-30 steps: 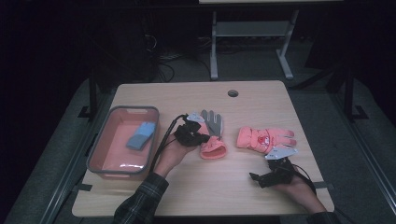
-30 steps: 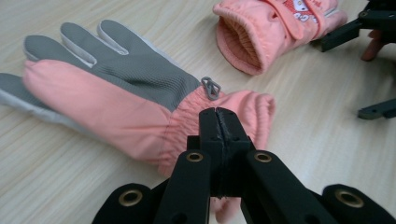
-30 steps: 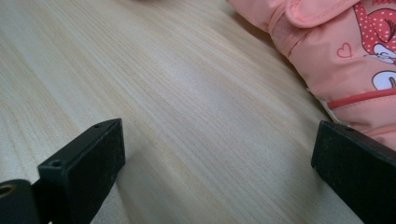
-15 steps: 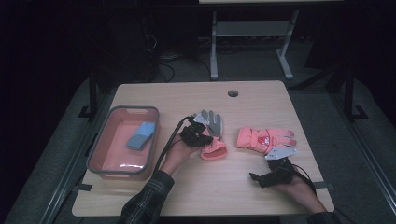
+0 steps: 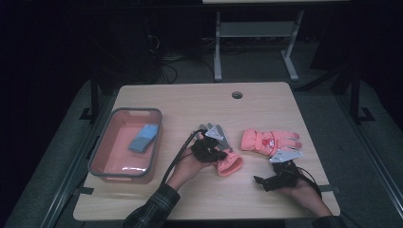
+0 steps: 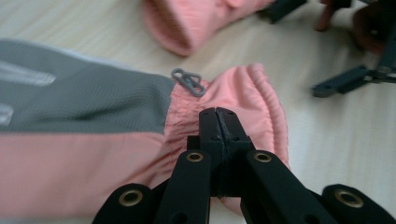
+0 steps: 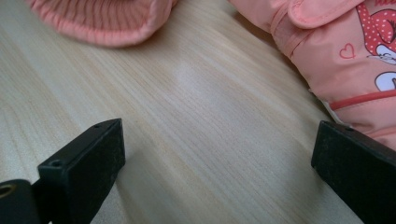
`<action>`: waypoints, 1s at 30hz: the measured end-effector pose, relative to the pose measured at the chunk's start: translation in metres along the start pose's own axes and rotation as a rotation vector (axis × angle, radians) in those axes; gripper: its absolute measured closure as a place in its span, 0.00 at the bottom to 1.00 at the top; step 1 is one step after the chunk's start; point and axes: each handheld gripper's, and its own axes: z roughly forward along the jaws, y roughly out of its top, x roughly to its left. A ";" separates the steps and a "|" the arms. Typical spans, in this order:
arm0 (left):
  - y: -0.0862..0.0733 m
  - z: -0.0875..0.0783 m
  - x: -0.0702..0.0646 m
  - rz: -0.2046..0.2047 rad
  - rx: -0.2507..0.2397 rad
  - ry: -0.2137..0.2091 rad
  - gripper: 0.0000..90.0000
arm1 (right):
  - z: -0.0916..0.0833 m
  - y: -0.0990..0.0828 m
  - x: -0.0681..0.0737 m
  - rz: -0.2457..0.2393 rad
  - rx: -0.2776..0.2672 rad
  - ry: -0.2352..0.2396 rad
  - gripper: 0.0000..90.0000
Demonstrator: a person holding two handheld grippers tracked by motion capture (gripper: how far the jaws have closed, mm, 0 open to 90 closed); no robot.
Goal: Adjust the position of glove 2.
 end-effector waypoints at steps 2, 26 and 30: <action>0.001 0.002 -0.008 0.016 0.006 -0.014 0.99 | 0.000 0.000 0.000 0.000 0.000 0.000 0.02; 0.016 -0.008 -0.009 0.044 -0.032 0.032 0.99 | 0.000 0.000 0.000 -0.004 -0.001 0.004 0.02; 0.012 -0.009 0.011 0.015 0.001 0.082 0.99 | 0.000 0.000 0.000 -0.004 -0.001 0.003 0.02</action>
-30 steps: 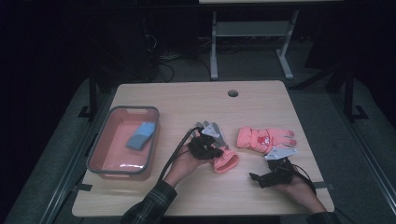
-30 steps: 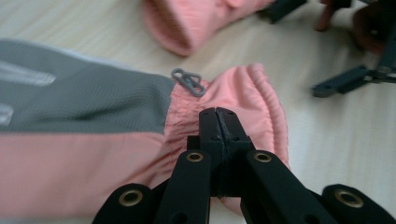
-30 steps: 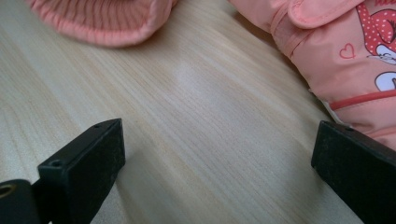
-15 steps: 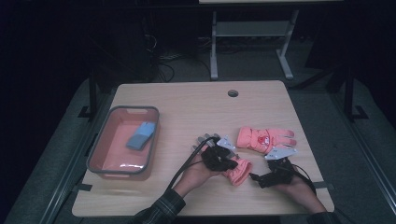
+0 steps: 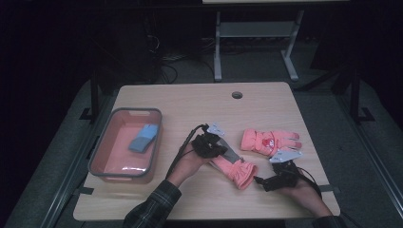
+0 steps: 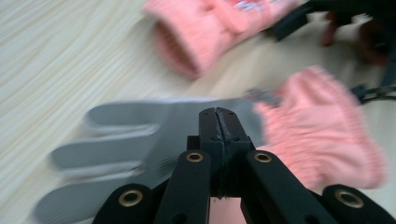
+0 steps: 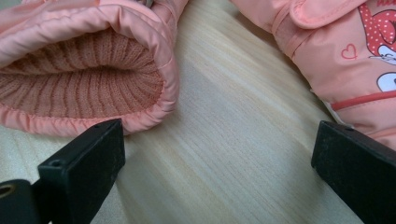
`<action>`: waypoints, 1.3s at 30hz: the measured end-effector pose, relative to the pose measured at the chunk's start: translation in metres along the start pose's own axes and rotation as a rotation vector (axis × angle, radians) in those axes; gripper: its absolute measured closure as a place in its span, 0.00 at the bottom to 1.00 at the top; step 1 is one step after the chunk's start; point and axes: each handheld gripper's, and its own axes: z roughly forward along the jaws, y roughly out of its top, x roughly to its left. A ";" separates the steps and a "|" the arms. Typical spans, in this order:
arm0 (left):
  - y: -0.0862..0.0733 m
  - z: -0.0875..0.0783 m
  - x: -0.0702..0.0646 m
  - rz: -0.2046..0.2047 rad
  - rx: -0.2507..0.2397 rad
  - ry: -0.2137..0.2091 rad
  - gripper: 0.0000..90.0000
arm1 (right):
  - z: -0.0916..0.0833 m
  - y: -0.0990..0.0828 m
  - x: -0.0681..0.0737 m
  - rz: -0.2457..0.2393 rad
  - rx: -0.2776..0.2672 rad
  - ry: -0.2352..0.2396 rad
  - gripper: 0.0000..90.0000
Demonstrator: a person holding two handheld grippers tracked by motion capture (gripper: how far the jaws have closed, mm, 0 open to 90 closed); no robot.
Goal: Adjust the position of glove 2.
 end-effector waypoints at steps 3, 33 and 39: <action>-0.007 0.003 0.004 -0.001 0.031 0.005 0.99 | 0.000 0.000 0.000 0.000 0.000 0.000 0.02; -0.099 -0.060 -0.020 -0.010 -0.002 0.008 0.70 | 0.000 0.000 0.000 -0.001 0.000 -0.001 0.02; -0.123 -0.059 -0.024 -0.014 0.014 0.030 0.49 | -0.004 0.002 0.000 -0.003 0.021 0.001 0.14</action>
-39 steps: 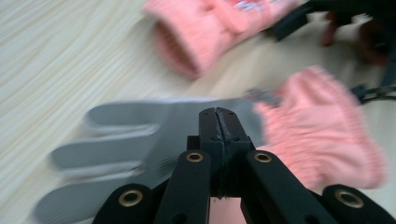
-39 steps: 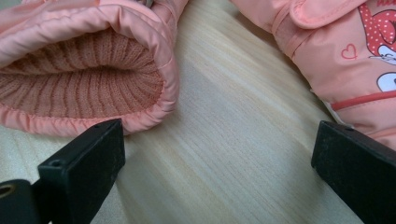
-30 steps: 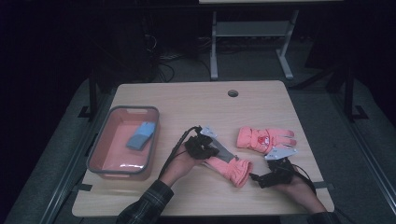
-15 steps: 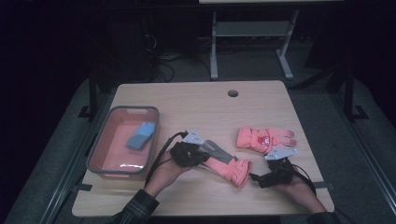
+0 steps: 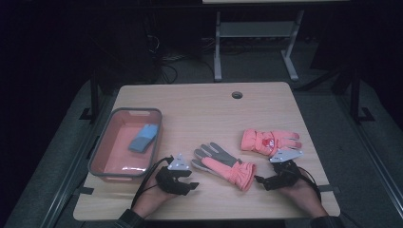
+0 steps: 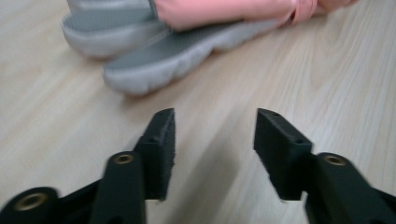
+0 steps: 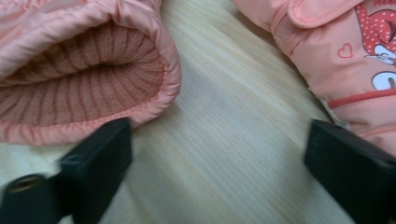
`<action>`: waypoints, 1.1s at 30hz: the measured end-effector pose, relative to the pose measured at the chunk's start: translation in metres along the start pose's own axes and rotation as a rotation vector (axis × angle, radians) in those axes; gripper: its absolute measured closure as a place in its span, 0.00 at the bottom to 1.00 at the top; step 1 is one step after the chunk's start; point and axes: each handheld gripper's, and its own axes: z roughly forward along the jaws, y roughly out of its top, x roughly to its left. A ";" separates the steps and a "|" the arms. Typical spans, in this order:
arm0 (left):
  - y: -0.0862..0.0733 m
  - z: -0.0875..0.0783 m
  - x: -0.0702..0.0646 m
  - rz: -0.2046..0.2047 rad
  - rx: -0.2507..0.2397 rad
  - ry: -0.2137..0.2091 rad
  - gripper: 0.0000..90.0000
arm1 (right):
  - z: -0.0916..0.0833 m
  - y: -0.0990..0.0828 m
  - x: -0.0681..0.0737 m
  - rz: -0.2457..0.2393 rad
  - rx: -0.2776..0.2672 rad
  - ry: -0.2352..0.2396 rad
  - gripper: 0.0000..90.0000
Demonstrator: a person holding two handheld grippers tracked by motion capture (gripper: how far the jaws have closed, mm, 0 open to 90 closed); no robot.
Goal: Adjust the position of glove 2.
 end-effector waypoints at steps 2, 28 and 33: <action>-0.007 0.000 0.000 -0.004 -0.003 0.022 0.42 | -0.003 0.001 0.000 0.004 0.010 0.000 0.25; -0.022 0.009 0.005 0.056 -0.081 0.060 0.14 | -0.013 0.013 -0.073 0.165 0.052 -0.204 1.00; -0.021 0.010 0.006 0.056 -0.081 0.061 0.14 | -0.003 0.023 -0.093 0.179 0.048 -0.240 1.00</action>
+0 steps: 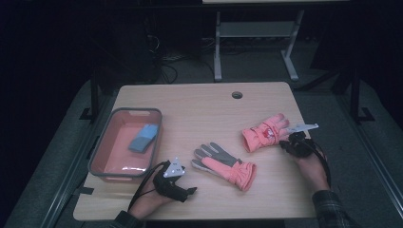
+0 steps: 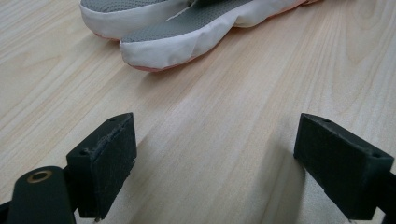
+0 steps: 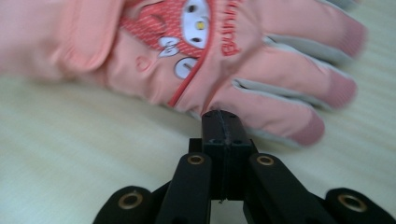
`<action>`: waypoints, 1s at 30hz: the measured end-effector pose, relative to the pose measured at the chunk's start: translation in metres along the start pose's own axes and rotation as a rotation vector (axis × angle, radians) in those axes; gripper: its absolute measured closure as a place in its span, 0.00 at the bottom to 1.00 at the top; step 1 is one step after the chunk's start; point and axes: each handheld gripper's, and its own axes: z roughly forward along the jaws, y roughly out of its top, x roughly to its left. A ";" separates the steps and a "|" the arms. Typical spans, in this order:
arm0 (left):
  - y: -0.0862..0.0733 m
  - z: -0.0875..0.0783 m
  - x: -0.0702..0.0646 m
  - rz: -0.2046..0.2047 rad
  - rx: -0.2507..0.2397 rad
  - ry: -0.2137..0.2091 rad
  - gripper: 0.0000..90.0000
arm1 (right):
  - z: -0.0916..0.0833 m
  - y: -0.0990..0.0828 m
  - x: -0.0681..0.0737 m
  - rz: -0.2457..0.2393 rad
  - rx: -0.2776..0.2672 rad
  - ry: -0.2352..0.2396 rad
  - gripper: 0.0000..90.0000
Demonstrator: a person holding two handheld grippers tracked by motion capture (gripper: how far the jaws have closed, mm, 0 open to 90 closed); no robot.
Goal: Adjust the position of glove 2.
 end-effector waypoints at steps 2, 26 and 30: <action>0.000 0.000 0.000 0.001 0.000 0.002 0.14 | 0.007 0.007 -0.006 0.015 -0.005 -0.013 1.00; 0.002 0.002 0.002 0.011 0.002 -0.006 0.14 | 0.027 0.074 0.066 -0.080 -0.109 0.209 0.99; 0.002 0.002 0.002 0.007 0.002 -0.008 0.14 | 0.017 0.066 0.064 -0.082 -0.091 0.203 0.99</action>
